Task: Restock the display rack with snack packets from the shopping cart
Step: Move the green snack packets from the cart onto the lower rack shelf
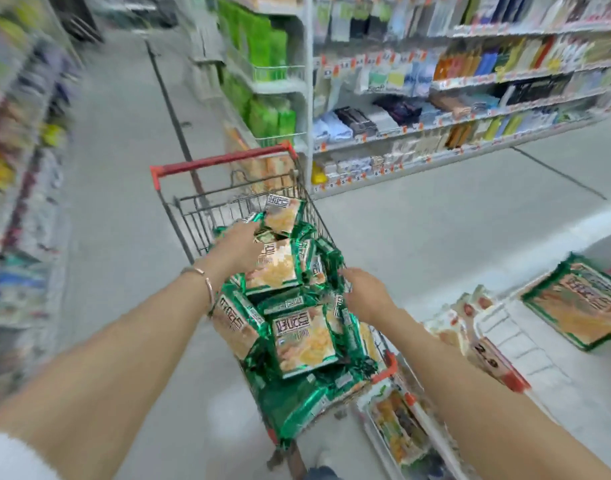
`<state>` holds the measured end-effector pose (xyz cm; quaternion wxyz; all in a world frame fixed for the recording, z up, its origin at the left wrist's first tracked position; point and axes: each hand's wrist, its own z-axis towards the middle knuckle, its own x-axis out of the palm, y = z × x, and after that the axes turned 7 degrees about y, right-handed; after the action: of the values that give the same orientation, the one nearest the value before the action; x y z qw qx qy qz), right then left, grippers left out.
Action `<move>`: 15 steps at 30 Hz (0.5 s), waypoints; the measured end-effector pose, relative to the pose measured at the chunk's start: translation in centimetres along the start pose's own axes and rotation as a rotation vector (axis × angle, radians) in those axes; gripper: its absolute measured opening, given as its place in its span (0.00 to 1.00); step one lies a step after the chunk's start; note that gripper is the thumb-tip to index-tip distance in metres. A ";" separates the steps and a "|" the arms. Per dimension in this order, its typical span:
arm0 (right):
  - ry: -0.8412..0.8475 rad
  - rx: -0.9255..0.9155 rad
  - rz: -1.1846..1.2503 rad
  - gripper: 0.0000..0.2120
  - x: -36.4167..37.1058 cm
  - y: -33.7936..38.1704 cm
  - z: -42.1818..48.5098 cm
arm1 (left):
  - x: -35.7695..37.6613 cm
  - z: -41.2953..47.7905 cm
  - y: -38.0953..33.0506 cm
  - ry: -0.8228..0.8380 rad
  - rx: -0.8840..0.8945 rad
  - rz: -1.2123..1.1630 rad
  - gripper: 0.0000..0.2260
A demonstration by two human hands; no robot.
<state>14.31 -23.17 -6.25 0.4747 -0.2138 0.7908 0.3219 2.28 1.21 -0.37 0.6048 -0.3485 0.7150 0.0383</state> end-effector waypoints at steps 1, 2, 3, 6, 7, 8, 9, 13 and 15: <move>0.039 -0.011 0.032 0.28 0.4 0.7 0.6 | -0.2 -0.7 1.3 -0.016 -0.047 -0.027 0.22; 0.066 -0.024 0.062 0.29 0.7 1.3 1.2 | -0.3 -1.6 2.5 -0.027 -0.094 -0.052 0.21; 0.088 -0.050 0.088 0.31 1.0 1.7 1.8 | -0.3 -2.3 3.6 -0.041 -0.130 -0.082 0.19; 0.149 -0.201 -0.081 0.42 2.3 2.4 3.7 | 0.2 -4.0 5.6 -0.063 -0.225 -0.195 0.13; 0.152 -0.256 -0.140 0.43 2.9 2.5 4.3 | 0.6 -4.5 6.0 -0.066 -0.255 -0.239 0.14; 0.156 -0.297 -0.175 0.41 3.3 2.8 4.7 | 1.0 -5.0 6.2 -0.065 -0.285 -0.278 0.16; 0.152 -0.333 -0.183 0.37 3.8 2.8 5.2 | 1.5 -5.4 6.3 -0.066 -0.306 -0.311 0.18; 0.122 -0.369 0.086 0.27 3.0 2.5 5.9 | 2.6 -6.4 5.9 -0.079 -0.370 -0.444 0.20; 0.117 -0.323 0.379 0.24 1.0 2.0 5.9 | 2.5 -6.5 5.6 -0.113 -0.387 -0.501 0.19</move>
<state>16.14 -17.59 -8.50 0.3192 -0.1530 0.7812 0.5142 -6.26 1.20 -2.98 0.5569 -0.6194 0.5517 0.0427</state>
